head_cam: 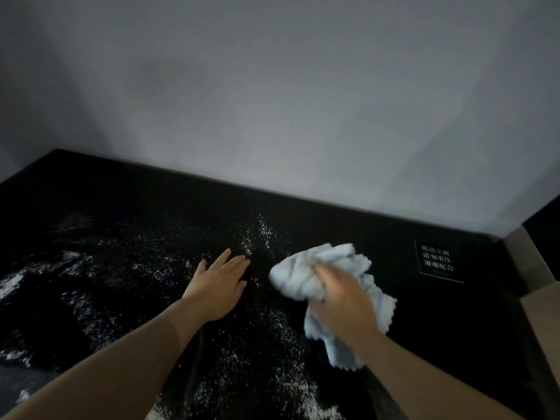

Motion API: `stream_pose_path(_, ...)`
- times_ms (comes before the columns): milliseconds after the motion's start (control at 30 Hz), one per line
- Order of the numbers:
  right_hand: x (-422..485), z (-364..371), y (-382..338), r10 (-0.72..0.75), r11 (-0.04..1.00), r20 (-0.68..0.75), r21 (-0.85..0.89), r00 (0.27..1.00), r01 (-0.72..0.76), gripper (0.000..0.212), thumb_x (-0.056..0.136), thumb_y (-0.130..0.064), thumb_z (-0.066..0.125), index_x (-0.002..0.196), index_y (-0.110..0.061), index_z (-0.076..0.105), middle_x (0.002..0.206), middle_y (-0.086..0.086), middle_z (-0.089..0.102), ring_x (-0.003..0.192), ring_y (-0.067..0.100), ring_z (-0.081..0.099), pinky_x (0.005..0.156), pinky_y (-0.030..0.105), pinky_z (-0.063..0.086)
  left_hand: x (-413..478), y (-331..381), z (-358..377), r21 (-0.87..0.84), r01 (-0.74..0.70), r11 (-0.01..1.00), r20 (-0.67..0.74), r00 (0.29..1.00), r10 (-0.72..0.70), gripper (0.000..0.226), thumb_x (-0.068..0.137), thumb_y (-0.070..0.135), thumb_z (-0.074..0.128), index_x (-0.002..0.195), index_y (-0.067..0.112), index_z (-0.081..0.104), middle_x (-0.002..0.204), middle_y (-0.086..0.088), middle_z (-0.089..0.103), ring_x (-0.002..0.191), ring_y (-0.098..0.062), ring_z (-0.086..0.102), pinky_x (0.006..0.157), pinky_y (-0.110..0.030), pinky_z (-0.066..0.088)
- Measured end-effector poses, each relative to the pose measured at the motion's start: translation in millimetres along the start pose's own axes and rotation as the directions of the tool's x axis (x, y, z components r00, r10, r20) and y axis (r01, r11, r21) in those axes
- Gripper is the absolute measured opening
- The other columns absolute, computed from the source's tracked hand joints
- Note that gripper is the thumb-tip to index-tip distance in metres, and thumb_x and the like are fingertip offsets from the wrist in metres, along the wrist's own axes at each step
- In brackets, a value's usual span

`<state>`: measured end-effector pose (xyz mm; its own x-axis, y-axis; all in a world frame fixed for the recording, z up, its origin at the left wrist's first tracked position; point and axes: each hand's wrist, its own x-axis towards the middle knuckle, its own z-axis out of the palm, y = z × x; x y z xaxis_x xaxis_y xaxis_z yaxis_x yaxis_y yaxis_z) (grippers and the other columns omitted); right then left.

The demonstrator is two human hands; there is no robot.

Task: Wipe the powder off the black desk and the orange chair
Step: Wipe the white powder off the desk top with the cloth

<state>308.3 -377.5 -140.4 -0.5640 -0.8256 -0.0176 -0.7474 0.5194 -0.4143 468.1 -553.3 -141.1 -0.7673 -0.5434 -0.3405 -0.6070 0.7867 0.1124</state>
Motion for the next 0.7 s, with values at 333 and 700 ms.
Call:
stream_pose_path(333,73.4,-7.9,54.6,0.656,0.729,-0.023,-0.24,0.754,-0.641,0.085,0.075,-0.079,0.042,0.143,-0.047,0.005,0.154,-0.001,0.002,0.137,0.038,0.01,0.101,0.067,0.022,48.3,-41.4,-18.3,0.031,0.205,0.978,0.057,0.977,-0.207,0.07,0.094,0.061,0.023,0.15,0.028,-0.003,0.159,0.0,-0.006,0.145,-0.03,-0.008,0.113,-0.058,0.009)
stream_pose_path(700,57.0,26.8,-42.2,0.052,0.999,0.026,0.012,0.998,-0.052,0.046,0.081,-0.04,0.047,0.126,-0.044,0.049,0.127,-0.021,0.054,0.114,0.011,0.048,0.089,0.032,0.044,71.1,-63.2,-35.1,0.013,0.122,0.992,0.274,0.954,-0.121,0.056,0.099,0.048,0.023,0.151,0.029,0.013,0.159,-0.002,-0.006,0.145,-0.035,-0.007,0.116,-0.054,0.015)
